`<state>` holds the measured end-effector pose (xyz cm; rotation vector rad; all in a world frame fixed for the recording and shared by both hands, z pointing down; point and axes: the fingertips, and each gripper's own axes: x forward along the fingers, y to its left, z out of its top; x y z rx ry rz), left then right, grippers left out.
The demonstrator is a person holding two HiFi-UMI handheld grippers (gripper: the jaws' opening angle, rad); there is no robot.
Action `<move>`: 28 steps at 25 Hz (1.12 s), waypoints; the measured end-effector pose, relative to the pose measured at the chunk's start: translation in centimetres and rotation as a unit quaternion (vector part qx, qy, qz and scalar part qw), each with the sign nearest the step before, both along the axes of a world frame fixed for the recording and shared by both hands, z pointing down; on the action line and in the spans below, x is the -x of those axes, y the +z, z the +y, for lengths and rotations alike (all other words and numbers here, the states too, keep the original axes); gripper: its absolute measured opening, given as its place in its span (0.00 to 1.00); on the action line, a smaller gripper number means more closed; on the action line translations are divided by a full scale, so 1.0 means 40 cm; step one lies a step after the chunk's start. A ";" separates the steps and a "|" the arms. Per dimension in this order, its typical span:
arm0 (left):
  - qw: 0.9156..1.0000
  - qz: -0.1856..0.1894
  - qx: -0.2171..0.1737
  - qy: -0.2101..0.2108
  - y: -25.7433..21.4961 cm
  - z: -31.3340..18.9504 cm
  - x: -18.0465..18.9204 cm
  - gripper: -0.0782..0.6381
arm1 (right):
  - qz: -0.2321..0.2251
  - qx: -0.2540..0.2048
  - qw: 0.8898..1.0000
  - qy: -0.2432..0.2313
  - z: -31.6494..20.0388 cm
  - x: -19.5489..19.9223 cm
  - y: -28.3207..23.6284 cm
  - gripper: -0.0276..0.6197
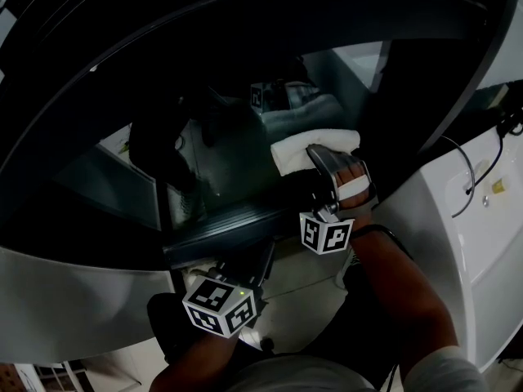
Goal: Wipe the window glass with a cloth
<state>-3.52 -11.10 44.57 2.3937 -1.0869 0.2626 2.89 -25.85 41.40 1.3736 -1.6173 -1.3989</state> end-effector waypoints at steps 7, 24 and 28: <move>1.000 -0.006 0.003 0.000 0.025 0.005 0.001 0.13 | -0.021 0.005 1.000 0.003 0.009 0.002 0.026 0.20; 1.000 -0.014 0.004 -0.005 0.038 0.014 0.022 0.13 | -0.043 0.050 0.998 -0.009 0.019 0.014 0.091 0.19; 1.000 -0.015 0.004 -0.005 0.033 0.013 0.023 0.13 | -0.034 0.073 0.997 -0.013 0.019 0.021 0.121 0.19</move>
